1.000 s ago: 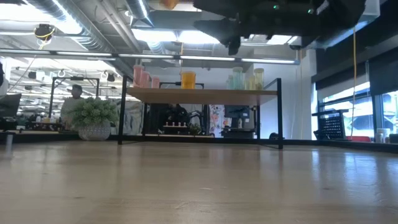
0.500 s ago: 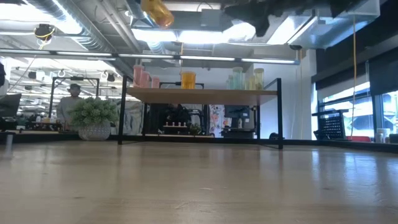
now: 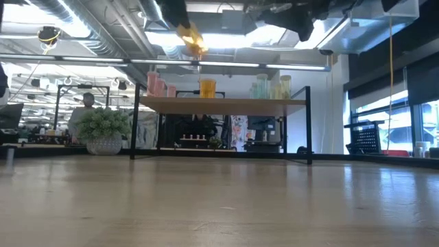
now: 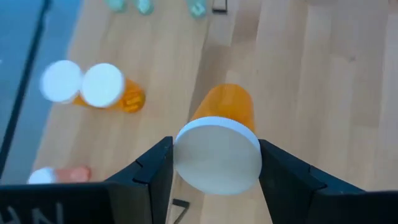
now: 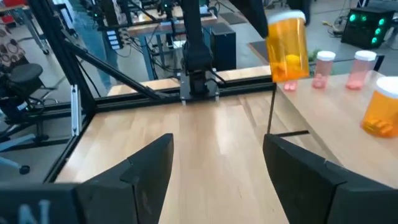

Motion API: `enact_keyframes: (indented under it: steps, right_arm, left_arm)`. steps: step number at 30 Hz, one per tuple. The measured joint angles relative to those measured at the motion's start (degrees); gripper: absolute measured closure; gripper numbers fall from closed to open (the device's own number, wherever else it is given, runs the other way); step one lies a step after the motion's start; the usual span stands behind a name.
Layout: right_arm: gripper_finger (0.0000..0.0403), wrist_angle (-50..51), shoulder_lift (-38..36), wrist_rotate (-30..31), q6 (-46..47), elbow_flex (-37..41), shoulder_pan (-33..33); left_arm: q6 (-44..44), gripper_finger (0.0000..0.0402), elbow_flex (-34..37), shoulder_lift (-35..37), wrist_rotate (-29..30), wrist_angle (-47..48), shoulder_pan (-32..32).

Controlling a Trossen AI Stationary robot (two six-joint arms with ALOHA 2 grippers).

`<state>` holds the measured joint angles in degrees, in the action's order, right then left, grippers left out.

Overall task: Pick and place medicine bottles onto shelf by color
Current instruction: Put the orange medicine bottle on the shelf, aligned with the other orange medicine bottle

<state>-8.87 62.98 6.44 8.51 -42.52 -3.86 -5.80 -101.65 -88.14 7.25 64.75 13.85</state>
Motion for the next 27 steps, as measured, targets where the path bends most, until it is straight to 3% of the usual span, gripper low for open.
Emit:
enact_keyframes:
  steps: [8,12,19,27]
  right_arm:
    - [0.0153,1.38,-0.24,0.0,0.09,0.04,0.0]
    - [0.0153,1.63,-0.24,0.01,0.15,0.04,0.0]
    - [0.0153,2.37,-0.22,0.0,0.31,0.04,0.0]
    - [0.0153,3.04,-0.22,0.02,0.37,0.04,0.0]
  left_arm:
    - [-7.17,0.0218,-7.43,-11.01,-1.99,6.06,2.32]
    - [-11.18,0.0218,-9.47,-15.07,1.13,6.32,2.69]
    - [-16.98,0.0218,-10.14,-18.43,5.62,6.87,2.75]
    - [-17.37,0.0218,-10.14,-18.49,6.06,6.43,4.05]
